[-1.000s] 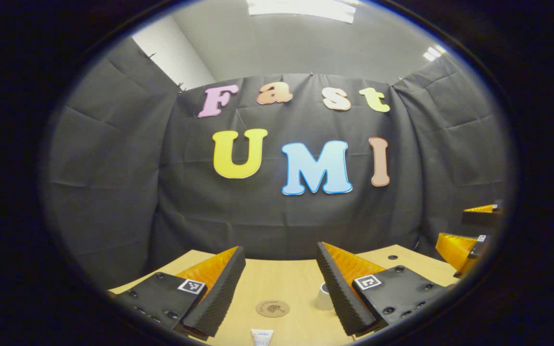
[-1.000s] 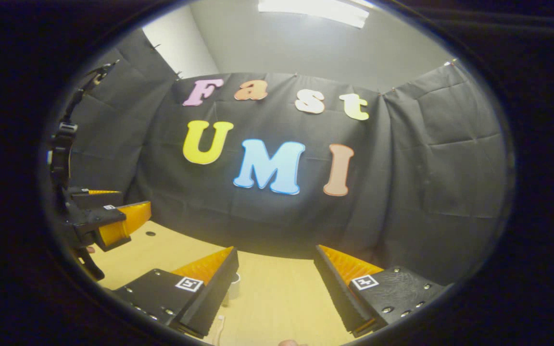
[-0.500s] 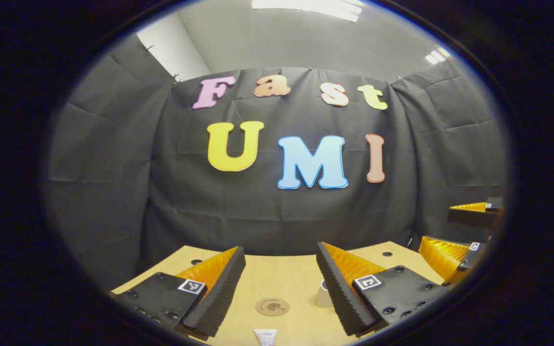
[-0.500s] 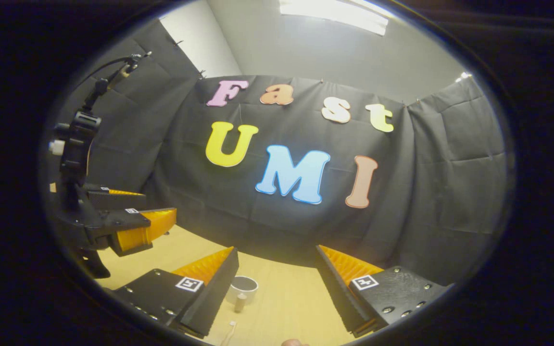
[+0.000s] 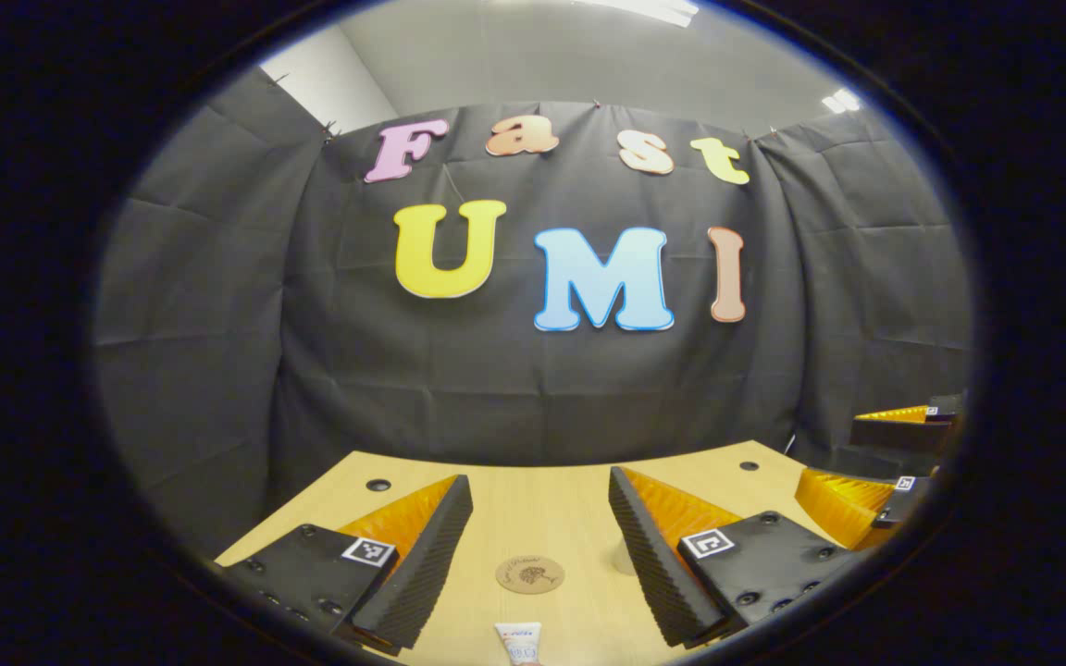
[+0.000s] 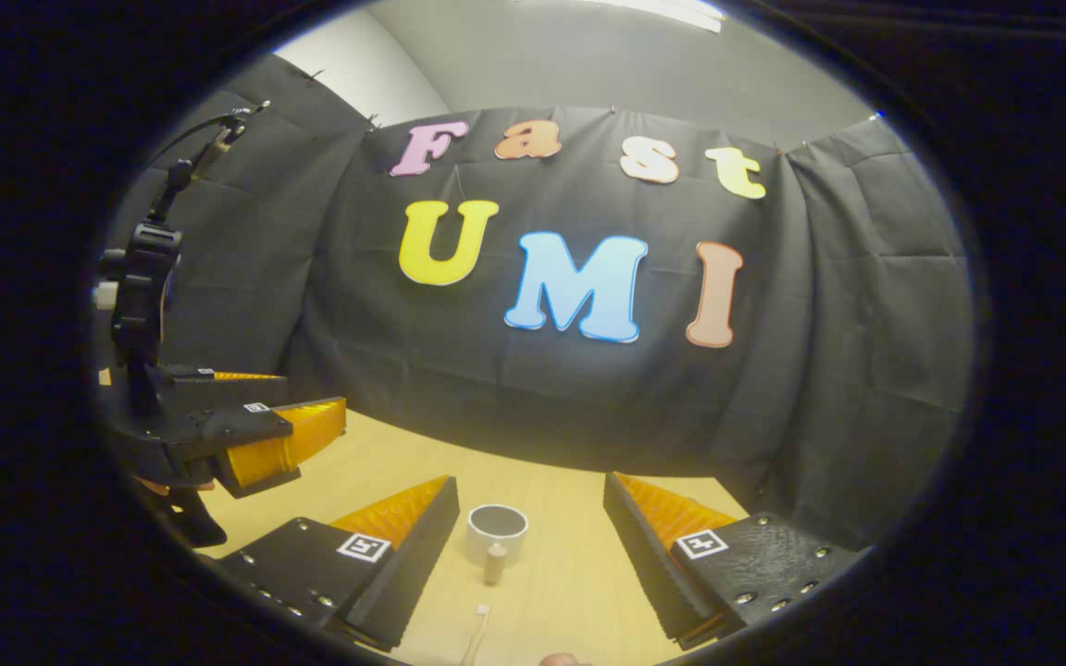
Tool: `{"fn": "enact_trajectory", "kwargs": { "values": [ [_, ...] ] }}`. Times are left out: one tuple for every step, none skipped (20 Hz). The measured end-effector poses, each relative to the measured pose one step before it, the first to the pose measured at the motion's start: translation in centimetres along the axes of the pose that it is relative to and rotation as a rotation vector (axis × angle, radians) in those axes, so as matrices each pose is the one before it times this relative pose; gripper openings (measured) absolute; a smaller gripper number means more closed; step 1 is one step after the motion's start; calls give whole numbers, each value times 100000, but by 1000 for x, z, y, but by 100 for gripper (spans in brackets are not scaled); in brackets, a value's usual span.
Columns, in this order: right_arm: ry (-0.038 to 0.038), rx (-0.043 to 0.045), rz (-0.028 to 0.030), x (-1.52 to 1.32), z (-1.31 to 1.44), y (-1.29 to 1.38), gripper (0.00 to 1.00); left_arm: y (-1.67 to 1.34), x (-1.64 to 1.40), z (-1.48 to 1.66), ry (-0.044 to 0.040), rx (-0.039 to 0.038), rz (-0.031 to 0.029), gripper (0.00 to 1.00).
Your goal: Put the toothbrush and toothpaste on the desktop into the cup, then pick up the cup and place it on the coaster on the desktop.
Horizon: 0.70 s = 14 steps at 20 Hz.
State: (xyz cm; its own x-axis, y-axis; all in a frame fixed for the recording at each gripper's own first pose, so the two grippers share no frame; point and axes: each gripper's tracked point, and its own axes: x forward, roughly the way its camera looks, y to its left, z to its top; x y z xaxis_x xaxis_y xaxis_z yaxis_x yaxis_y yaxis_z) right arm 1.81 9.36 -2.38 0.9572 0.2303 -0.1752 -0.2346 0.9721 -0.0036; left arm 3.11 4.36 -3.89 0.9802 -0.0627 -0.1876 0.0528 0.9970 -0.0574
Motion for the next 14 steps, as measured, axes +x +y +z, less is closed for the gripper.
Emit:
{"fn": "enact_trajectory", "kwargs": {
  "values": [
    [3855,1800,1018,182,-925,112,96,123,199,-521,1973,-328,-99,100],
    [3993,1863,-181,30,-960,-45,96,-13,205,-566,2287,-106,-354,100],
    [4250,2008,-162,164,-1015,-107,96,168,188,-650,2463,419,-171,100],
    [4340,2095,-115,291,-1004,-46,96,71,256,-877,2693,852,42,97],
    [4167,2247,3,409,-1011,-81,96,137,205,-903,2904,687,88,97],
    [4429,2077,65,412,-1033,93,96,95,367,-1002,3315,366,-441,97],
    [4653,1856,-47,400,-1038,28,96,35,210,-966,3293,-25,-346,97],
    [3888,1327,213,262,-1089,43,96,89,307,-1020,3345,-339,-172,97],
    [3079,644,-59,387,-800,69,96,133,237,-845,3046,-480,-111,97],
    [3152,-86,-200,597,-772,-104,96,74,322,-1199,3067,-392,14,97],
    [3216,-541,-17,499,-739,-48,96,104,377,-1064,3122,-492,-1,97],
    [3037,-493,-79,346,-772,-103,96,25,443,-1234,3589,-601,-269,97],
    [2678,-236,415,368,-598,44,96,3,339,-1160,4158,-294,-39,97],
    [2374,-381,797,204,-565,117,96,25,279,-1058,3603,-133,-113,97]
  ]
}}
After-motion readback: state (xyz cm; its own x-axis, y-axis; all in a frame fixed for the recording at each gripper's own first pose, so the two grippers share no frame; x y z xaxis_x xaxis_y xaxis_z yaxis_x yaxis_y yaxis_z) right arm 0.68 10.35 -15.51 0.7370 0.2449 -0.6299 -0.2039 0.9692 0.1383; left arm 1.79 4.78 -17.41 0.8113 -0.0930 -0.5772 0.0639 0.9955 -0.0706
